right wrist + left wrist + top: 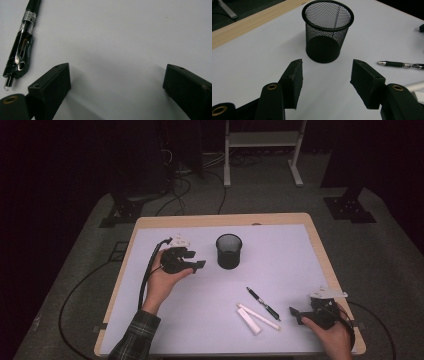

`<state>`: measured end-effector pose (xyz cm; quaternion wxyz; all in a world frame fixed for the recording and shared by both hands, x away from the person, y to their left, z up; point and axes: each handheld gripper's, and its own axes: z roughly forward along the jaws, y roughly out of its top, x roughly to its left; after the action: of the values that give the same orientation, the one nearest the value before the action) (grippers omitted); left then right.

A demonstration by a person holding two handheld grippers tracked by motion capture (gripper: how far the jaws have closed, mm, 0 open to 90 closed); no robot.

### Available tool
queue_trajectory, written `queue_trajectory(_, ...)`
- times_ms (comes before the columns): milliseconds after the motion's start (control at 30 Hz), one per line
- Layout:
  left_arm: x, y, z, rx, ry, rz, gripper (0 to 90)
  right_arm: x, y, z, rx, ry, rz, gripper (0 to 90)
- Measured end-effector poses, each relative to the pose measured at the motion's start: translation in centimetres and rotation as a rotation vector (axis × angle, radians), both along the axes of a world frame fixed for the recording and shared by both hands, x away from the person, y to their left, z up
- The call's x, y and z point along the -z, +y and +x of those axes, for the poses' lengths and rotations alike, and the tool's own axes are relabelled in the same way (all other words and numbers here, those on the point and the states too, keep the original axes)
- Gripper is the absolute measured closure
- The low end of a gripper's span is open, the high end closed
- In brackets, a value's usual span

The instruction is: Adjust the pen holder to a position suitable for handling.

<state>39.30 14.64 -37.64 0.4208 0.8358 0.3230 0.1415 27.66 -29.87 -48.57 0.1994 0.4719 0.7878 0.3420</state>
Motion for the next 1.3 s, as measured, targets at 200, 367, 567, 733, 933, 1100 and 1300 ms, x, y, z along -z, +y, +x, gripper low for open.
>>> queue_trajectory(200, -0.4, -0.9, 1.1, 0.004, 0.001, 0.010, 43.3, 0.0, 0.0, 0.0, -0.001, -0.001, -0.001, 6.7)
queue_trajectory(367, -0.4, -1.5, 1.8, 0.009, 0.000, 0.008, 45.4, 0.0, 0.0, 0.0, -0.001, -0.001, -0.001, 6.7)
queue_trajectory(567, -0.5, -2.3, 2.6, 0.016, 0.003, 0.009, 46.9, 0.0, 0.0, 0.0, 0.001, 0.002, 0.001, 6.7)
queue_trajectory(733, -0.9, -3.0, 3.3, 0.019, 0.000, 0.012, 47.1, 0.0, 0.0, 0.0, 0.000, 0.001, 0.000, 6.7)
queue_trajectory(933, -1.2, -3.8, 4.3, 0.013, 0.000, 0.016, 46.6, 0.0, 0.0, 0.0, 0.000, 0.000, 0.000, 6.7)
queue_trajectory(1100, -1.3, -4.5, 5.1, 0.013, 0.006, 0.024, 46.6, 0.0, 0.0, 0.0, 0.000, 0.000, -0.001, 6.7)
queue_trajectory(1300, -1.2, -5.4, 6.3, 0.009, 0.013, 0.040, 46.9, 0.0, 0.0, 0.0, 0.000, 0.000, -0.001, 6.7)
